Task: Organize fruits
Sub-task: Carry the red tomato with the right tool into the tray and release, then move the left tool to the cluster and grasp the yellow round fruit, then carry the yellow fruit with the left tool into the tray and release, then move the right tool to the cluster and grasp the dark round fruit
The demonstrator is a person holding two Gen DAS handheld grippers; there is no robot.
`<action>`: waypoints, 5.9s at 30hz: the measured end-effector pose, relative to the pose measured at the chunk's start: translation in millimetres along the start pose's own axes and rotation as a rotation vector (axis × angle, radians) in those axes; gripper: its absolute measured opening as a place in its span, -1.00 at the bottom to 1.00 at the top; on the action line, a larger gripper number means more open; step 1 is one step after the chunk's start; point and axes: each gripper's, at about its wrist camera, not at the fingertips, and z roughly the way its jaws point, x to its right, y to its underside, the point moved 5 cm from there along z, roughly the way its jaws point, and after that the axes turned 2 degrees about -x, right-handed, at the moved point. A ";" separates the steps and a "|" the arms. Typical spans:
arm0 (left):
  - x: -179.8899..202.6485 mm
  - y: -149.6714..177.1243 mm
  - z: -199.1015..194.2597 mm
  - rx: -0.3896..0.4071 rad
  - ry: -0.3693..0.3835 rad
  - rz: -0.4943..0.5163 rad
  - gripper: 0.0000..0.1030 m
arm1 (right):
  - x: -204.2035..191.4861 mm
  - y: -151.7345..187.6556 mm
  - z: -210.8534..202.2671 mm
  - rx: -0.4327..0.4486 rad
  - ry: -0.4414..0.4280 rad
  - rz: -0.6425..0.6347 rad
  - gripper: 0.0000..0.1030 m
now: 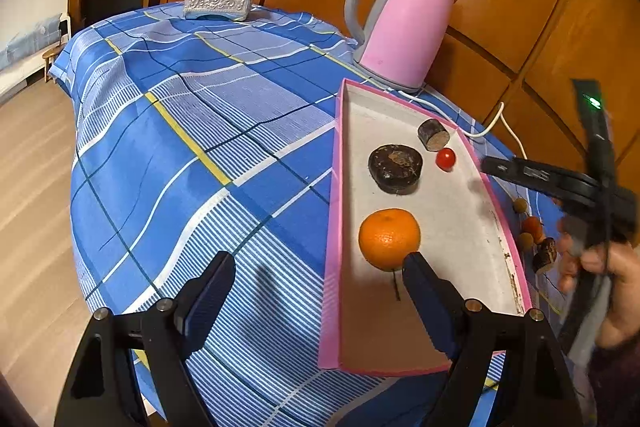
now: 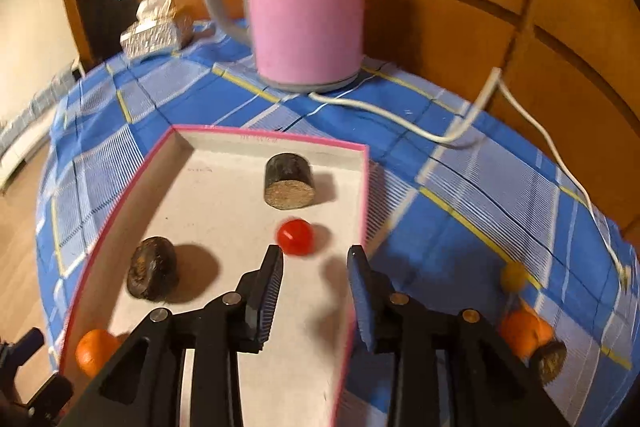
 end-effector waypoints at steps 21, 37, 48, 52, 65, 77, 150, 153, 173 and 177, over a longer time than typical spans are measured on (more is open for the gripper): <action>29.5 -15.7 -19.0 0.061 0.054 0.079 0.67 | 238.1 201.1 -131.0 0.005 0.564 0.640 -0.31; 173.2 -30.0 -3.9 -0.066 0.291 0.423 0.64 | 281.1 280.6 -139.3 0.009 0.764 0.910 -0.01; 271.3 -9.0 72.2 -0.292 0.339 0.644 -0.06 | 283.3 281.8 -137.0 0.027 0.756 0.922 0.00; 287.3 -5.3 99.4 -0.335 0.313 0.674 -0.12 | 283.1 281.9 -137.3 0.028 0.758 0.920 0.00; 309.7 15.9 147.2 -0.418 0.276 0.723 -0.36 | 283.2 280.7 -135.6 0.023 0.767 0.913 0.01; 298.0 15.7 128.3 -0.353 0.331 0.665 -0.53 | 283.2 280.6 -135.3 0.019 0.774 0.907 0.01; 84.0 -130.5 131.6 -0.132 0.044 0.066 -0.49 | 282.2 280.1 -135.9 0.016 0.780 0.899 0.01; 81.5 -128.7 133.6 -0.126 0.023 0.049 -0.39 | 282.1 280.0 -135.9 0.016 0.780 0.899 0.01; 42.7 -48.5 8.2 0.025 0.045 0.068 0.28 | 283.1 282.0 -137.3 0.015 0.777 0.897 0.01; 40.5 -25.5 -8.0 0.042 0.037 0.110 0.44 | 282.9 281.4 -137.6 0.009 0.773 0.893 0.01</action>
